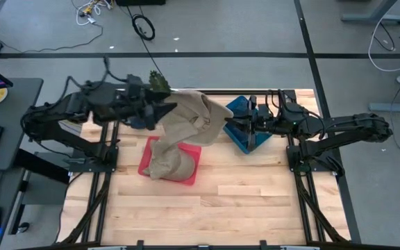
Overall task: Pick & Place hat
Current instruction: Put the brown cap into the red bin
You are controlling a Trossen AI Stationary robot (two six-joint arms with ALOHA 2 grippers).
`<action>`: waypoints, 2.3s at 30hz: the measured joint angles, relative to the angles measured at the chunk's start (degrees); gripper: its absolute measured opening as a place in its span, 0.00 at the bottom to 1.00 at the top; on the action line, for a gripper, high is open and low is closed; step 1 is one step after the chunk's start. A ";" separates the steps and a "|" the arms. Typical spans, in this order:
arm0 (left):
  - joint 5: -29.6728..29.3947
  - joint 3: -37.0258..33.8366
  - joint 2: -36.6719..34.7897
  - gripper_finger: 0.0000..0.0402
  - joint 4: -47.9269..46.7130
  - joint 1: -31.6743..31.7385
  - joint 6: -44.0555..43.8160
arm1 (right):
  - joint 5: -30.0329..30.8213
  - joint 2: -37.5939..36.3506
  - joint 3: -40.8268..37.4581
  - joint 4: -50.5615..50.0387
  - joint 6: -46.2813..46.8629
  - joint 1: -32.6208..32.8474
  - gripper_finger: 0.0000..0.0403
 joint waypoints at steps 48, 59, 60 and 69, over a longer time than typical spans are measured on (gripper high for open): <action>-2.54 -0.04 -5.78 0.75 -7.07 4.59 -37.03 | 28.69 -2.69 5.70 -3.56 -54.92 5.20 0.02; 4.33 0.08 -2.43 0.75 -4.12 9.01 -51.21 | 30.78 1.36 5.68 -0.57 -74.62 9.01 0.02; 5.04 -0.05 -2.23 0.75 -4.59 9.22 -51.53 | 31.14 1.96 5.68 1.84 -76.27 9.51 0.02; 5.59 0.05 0.03 0.75 -4.16 9.62 -54.15 | 31.17 3.02 5.70 7.30 -85.04 14.14 0.02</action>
